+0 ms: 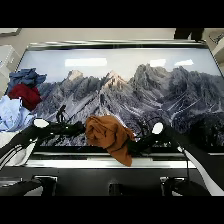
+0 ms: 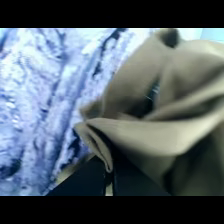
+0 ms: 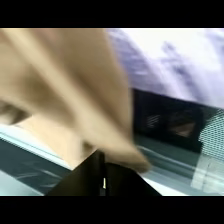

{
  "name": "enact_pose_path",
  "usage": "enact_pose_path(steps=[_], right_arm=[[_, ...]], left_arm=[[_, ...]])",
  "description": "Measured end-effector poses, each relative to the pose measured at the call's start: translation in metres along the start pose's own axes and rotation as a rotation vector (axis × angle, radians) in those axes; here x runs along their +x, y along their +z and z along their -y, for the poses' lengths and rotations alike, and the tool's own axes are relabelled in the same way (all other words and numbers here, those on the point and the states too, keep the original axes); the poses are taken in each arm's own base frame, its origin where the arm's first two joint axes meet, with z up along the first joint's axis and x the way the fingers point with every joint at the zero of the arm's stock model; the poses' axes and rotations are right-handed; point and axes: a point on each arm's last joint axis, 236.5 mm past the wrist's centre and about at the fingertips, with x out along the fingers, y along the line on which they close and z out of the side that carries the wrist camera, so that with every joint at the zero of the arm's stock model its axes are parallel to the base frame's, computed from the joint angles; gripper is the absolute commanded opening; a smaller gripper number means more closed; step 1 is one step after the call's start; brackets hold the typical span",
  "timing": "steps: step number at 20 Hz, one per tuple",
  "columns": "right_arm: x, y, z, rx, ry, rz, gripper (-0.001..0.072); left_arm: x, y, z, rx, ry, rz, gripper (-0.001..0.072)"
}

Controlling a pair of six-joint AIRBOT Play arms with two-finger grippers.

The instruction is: Fold the clothes and pants, and hang the long-sleeved shirts on hangers.

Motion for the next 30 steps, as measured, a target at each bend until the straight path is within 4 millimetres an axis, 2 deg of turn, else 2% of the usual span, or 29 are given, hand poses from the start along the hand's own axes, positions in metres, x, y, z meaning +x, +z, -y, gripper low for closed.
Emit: enact_pose_path(steps=[2,3,4,5,7,8,9,10,12,13,15,17,19,22,24,26,27,28,30], right_arm=[[-0.014,0.013,-0.012,-0.042,0.002,0.065,0.0044],[-0.031,0.024,-0.019,-0.074,0.001,0.117,0.0044],[-0.058,0.042,-0.029,-0.113,0.000,0.204,0.0044],[-0.094,0.060,-0.040,-0.158,-0.005,0.303,0.0044],[-0.191,0.087,-0.058,-0.246,-0.052,0.553,0.0045],[-0.255,0.095,-0.068,-0.287,-0.087,0.721,0.0045],[-0.315,0.092,-0.075,-0.318,-0.126,0.878,0.0045],[-0.378,0.080,-0.083,-0.338,-0.162,1.046,0.0045],[-0.473,0.034,-0.101,-0.376,-0.208,1.324,0.0045],[-0.506,0.009,-0.110,-0.396,-0.217,1.434,0.0045],[-0.555,-0.041,-0.124,-0.430,-0.238,1.628,0.0045],[-0.587,-0.078,-0.136,-0.452,-0.233,1.776,0.0045],[-0.610,-0.103,-0.147,-0.469,-0.198,1.893,0.0045],[-0.639,-0.127,-0.165,-0.503,-0.128,2.039,0.0045],[-0.649,-0.127,-0.170,-0.510,-0.098,2.081,0.0045],[-0.648,-0.107,-0.169,-0.498,-0.094,2.052,0.0046],[-0.641,-0.088,-0.165,-0.483,-0.106,2.002,0.0046],[-0.632,-0.063,-0.158,-0.466,-0.131,1.938,0.0046],[-0.599,0.008,-0.135,-0.412,-0.192,1.751,0.0046]], left_arm=[[-0.015,0.009,0.017,0.075,-0.029,0.023,0.0019],[-0.028,0.018,0.028,0.133,-0.037,0.048,0.0019],[-0.047,0.030,0.043,0.208,-0.037,0.087,0.0019],[-0.069,0.045,0.058,0.284,-0.026,0.138,0.0020],[-0.139,0.081,0.103,0.431,0.002,0.315,0.0020],[-0.179,0.094,0.129,0.496,0.009,0.419,0.0020],[-0.226,0.102,0.161,0.556,0.008,0.543,0.0020],[-0.268,0.103,0.190,0.605,0.002,0.658,0.0020],[-0.347,0.088,0.246,0.689,-0.036,0.876,0.0020],[-0.381,0.073,0.270,0.725,-0.063,0.974,0.0020],[-0.428,0.046,0.301,0.772,-0.109,1.117,0.0019],[-0.470,0.023,0.325,0.787,-0.172,1.259,0.0019],[-0.496,0.005,0.342,0.786,-0.253,1.343,0.0019],[-0.512,-0.005,0.352,0.776,-0.318,1.389,0.0019],[-0.513,0.001,0.352,0.767,-0.320,1.394,0.0019],[-0.501,0.020,0.341,0.756,-0.260,1.364,0.0019],[-0.485,0.037,0.330,0.742,-0.211,1.319,0.0020],[-0.466,0.055,0.315,0.719,-0.162,1.262,0.0020],[-0.411,0.101,0.267,0.642,-0.048,1.116,0.0020]])
